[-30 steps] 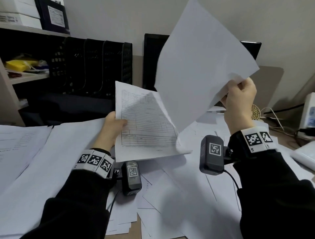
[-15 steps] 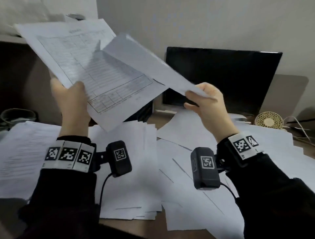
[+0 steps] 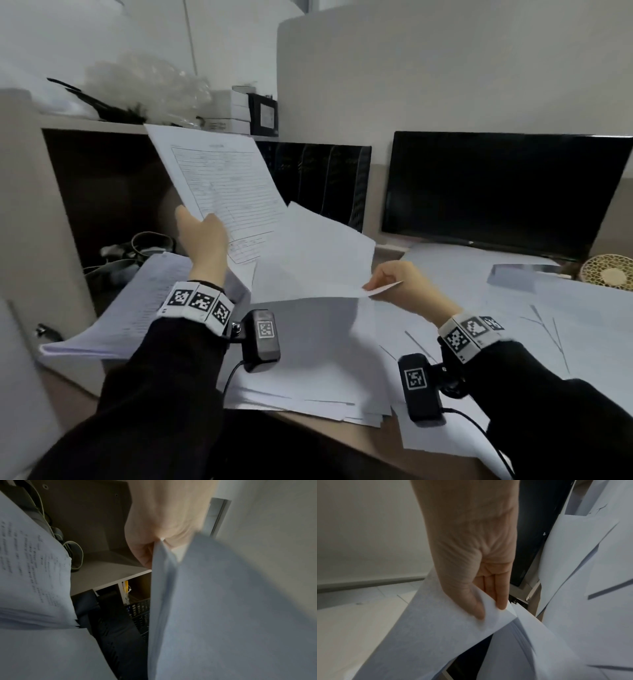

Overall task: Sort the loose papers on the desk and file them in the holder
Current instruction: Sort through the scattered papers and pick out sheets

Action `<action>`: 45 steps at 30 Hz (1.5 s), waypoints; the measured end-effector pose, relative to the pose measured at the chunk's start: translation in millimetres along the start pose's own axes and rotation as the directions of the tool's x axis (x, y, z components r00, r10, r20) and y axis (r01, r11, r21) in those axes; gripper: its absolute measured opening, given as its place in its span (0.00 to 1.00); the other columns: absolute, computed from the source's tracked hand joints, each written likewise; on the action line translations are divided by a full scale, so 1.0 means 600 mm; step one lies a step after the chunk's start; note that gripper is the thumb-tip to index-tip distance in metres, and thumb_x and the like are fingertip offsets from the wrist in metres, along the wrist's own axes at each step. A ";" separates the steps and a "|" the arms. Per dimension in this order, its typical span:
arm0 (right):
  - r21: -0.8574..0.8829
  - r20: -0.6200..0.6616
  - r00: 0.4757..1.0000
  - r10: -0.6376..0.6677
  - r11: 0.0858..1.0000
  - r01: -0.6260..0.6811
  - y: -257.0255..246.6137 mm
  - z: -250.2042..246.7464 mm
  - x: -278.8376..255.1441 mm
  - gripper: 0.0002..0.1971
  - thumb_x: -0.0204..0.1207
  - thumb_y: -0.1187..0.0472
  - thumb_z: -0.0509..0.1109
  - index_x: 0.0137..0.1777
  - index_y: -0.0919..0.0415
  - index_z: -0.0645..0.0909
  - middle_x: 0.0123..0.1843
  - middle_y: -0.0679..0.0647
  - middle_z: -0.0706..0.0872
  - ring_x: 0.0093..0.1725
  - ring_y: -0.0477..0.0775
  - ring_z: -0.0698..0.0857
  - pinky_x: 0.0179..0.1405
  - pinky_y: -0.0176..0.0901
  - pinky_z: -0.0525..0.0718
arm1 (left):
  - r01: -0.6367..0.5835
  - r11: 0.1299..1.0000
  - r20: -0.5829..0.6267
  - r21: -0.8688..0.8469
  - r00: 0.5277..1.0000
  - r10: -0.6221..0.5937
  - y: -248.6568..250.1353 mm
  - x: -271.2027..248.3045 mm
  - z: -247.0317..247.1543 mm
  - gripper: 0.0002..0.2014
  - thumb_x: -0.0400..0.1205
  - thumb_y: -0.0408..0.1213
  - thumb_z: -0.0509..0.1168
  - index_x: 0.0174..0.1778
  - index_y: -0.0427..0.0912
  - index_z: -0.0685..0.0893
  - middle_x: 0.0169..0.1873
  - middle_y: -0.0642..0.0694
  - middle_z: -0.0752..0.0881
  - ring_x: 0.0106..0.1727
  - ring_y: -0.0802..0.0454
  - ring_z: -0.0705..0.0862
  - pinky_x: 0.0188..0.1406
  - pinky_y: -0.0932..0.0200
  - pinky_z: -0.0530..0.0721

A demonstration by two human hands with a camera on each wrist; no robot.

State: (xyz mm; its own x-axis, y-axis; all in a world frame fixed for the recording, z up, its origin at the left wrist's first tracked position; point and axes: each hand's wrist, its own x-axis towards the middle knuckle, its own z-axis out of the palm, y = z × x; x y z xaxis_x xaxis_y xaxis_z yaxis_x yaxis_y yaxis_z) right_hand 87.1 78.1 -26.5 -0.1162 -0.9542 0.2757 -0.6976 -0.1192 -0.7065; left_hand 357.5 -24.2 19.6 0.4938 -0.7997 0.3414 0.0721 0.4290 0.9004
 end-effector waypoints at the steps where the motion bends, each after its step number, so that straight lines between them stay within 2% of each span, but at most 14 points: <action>1: -0.059 0.024 1.000 -0.014 0.998 0.015 -0.002 0.005 -0.004 0.12 0.69 0.73 0.76 0.32 0.57 0.82 0.44 0.61 0.91 0.44 0.57 0.89 0.48 0.49 0.86 | -0.001 1.000 -0.017 0.006 1.000 0.001 0.000 0.002 -0.005 0.17 0.81 0.25 0.51 0.64 0.38 0.73 0.55 0.49 0.79 0.51 0.52 0.79 0.49 0.61 0.79; 5: -0.231 0.163 0.986 -0.027 0.971 0.065 -0.011 0.028 -0.017 0.05 0.71 0.68 0.76 0.40 0.57 0.86 0.46 0.54 0.90 0.49 0.54 0.89 0.48 0.44 0.85 | -0.066 0.997 -0.136 -0.041 0.989 0.060 0.003 0.012 -0.014 0.18 0.80 0.26 0.49 0.65 0.36 0.72 0.56 0.47 0.80 0.53 0.50 0.81 0.52 0.59 0.81; 8: -0.276 0.257 0.966 0.006 0.959 0.067 -0.016 0.041 -0.024 0.06 0.72 0.67 0.73 0.42 0.55 0.86 0.44 0.50 0.90 0.48 0.52 0.89 0.51 0.48 0.88 | -0.177 0.980 -0.235 -0.092 0.960 0.151 0.011 0.010 -0.020 0.18 0.80 0.25 0.48 0.65 0.33 0.72 0.54 0.47 0.81 0.50 0.53 0.82 0.44 0.73 0.80; 11: -0.361 0.314 0.949 0.027 0.928 0.093 -0.019 0.046 -0.030 0.07 0.72 0.66 0.72 0.43 0.52 0.85 0.38 0.40 0.84 0.42 0.47 0.84 0.38 0.34 0.82 | -0.263 0.957 -0.310 -0.119 0.926 0.216 0.023 0.011 -0.028 0.18 0.80 0.24 0.47 0.65 0.29 0.71 0.54 0.46 0.80 0.50 0.54 0.81 0.43 0.76 0.79; 13: -0.384 0.353 0.935 0.040 0.917 0.106 -0.017 0.046 -0.033 0.08 0.71 0.66 0.71 0.44 0.51 0.85 0.38 0.41 0.84 0.43 0.47 0.84 0.38 0.33 0.82 | -0.280 0.948 -0.323 -0.149 0.920 0.221 0.033 0.015 -0.031 0.19 0.80 0.23 0.48 0.67 0.29 0.70 0.56 0.46 0.80 0.52 0.55 0.81 0.45 0.76 0.80; 17: -0.358 0.490 0.867 0.093 0.928 0.103 -0.006 0.042 -0.036 0.16 0.68 0.73 0.72 0.51 0.53 0.89 0.51 0.46 0.91 0.54 0.43 0.88 0.60 0.42 0.85 | -0.150 0.968 -0.197 -0.200 0.974 0.110 0.037 0.015 -0.012 0.20 0.79 0.24 0.50 0.67 0.35 0.71 0.54 0.50 0.79 0.46 0.61 0.81 0.38 0.77 0.78; 21: -0.281 0.568 0.814 0.124 0.959 0.049 -0.005 0.031 -0.035 0.24 0.67 0.78 0.66 0.56 0.54 0.88 0.54 0.43 0.91 0.57 0.36 0.86 0.65 0.42 0.82 | 0.036 0.989 0.067 -0.146 0.997 -0.027 0.017 -0.006 0.030 0.16 0.79 0.24 0.54 0.62 0.38 0.73 0.52 0.47 0.80 0.49 0.51 0.81 0.44 0.61 0.82; 25: -0.241 0.391 0.901 0.187 0.966 -0.096 0.003 -0.011 -0.030 0.19 0.73 0.75 0.65 0.59 0.57 0.86 0.53 0.47 0.89 0.54 0.43 0.86 0.53 0.33 0.84 | 0.135 0.987 0.279 -0.083 0.954 -0.107 -0.009 -0.030 0.068 0.14 0.80 0.23 0.56 0.59 0.39 0.77 0.55 0.44 0.83 0.54 0.47 0.83 0.43 0.58 0.83; 28: -0.440 0.163 0.940 0.298 0.875 -0.201 0.030 -0.051 -0.017 0.15 0.76 0.67 0.68 0.62 0.61 0.85 0.59 0.51 0.87 0.55 0.50 0.83 0.51 0.35 0.80 | 0.182 0.982 0.311 -0.054 0.937 -0.156 -0.028 -0.043 0.086 0.15 0.80 0.24 0.56 0.62 0.37 0.76 0.58 0.42 0.83 0.55 0.46 0.82 0.48 0.52 0.84; 31: -0.557 0.017 0.889 0.457 0.743 -0.371 0.066 -0.078 -0.004 0.20 0.75 0.63 0.69 0.67 0.68 0.80 0.67 0.60 0.83 0.64 0.59 0.82 0.64 0.48 0.79 | 0.238 0.970 0.334 -0.055 0.920 -0.207 -0.042 -0.055 0.107 0.13 0.80 0.24 0.56 0.59 0.38 0.76 0.57 0.42 0.82 0.57 0.43 0.82 0.54 0.47 0.84; 38: -0.563 -0.052 0.802 0.596 0.645 -0.516 0.130 -0.088 0.018 0.33 0.71 0.62 0.75 0.76 0.62 0.69 0.71 0.57 0.77 0.70 0.58 0.77 0.62 0.43 0.77 | 0.309 0.951 0.392 -0.001 0.875 -0.284 -0.060 -0.063 0.137 0.13 0.78 0.23 0.58 0.55 0.39 0.79 0.55 0.41 0.85 0.56 0.40 0.84 0.58 0.37 0.84; 40: -0.592 -0.066 0.793 0.606 0.616 -0.520 0.149 -0.080 0.023 0.31 0.70 0.58 0.76 0.72 0.60 0.72 0.68 0.56 0.80 0.65 0.58 0.80 0.57 0.44 0.80 | 0.314 0.949 0.396 0.012 0.870 -0.293 -0.063 -0.063 0.139 0.13 0.78 0.23 0.58 0.55 0.38 0.79 0.53 0.42 0.85 0.56 0.40 0.85 0.57 0.36 0.85; 42: -0.651 -0.082 0.796 0.600 0.572 -0.498 0.162 -0.079 0.027 0.20 0.68 0.54 0.75 0.59 0.59 0.80 0.55 0.54 0.85 0.53 0.57 0.82 0.46 0.43 0.80 | 0.318 0.948 0.413 0.020 0.861 -0.298 -0.067 -0.064 0.141 0.15 0.77 0.23 0.58 0.58 0.35 0.80 0.54 0.40 0.86 0.55 0.39 0.85 0.56 0.35 0.85; 45: -0.651 -0.139 0.790 0.597 0.547 -0.527 0.162 -0.083 0.031 0.11 0.67 0.57 0.75 0.46 0.59 0.80 0.37 0.52 0.79 0.44 0.58 0.81 0.40 0.41 0.78 | 0.326 0.945 0.423 0.036 0.851 -0.310 -0.073 -0.068 0.147 0.15 0.78 0.22 0.58 0.60 0.34 0.79 0.55 0.39 0.85 0.56 0.39 0.85 0.55 0.35 0.85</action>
State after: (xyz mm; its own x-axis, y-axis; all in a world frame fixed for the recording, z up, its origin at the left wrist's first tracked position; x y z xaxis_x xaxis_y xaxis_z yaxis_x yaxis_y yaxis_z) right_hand -18.0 62.2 -57.4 -0.6064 -0.7871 -0.1129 -0.7801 0.6164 -0.1076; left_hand 257.9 -47.6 -9.9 0.0312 -0.9916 0.1259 0.1973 0.1296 0.9717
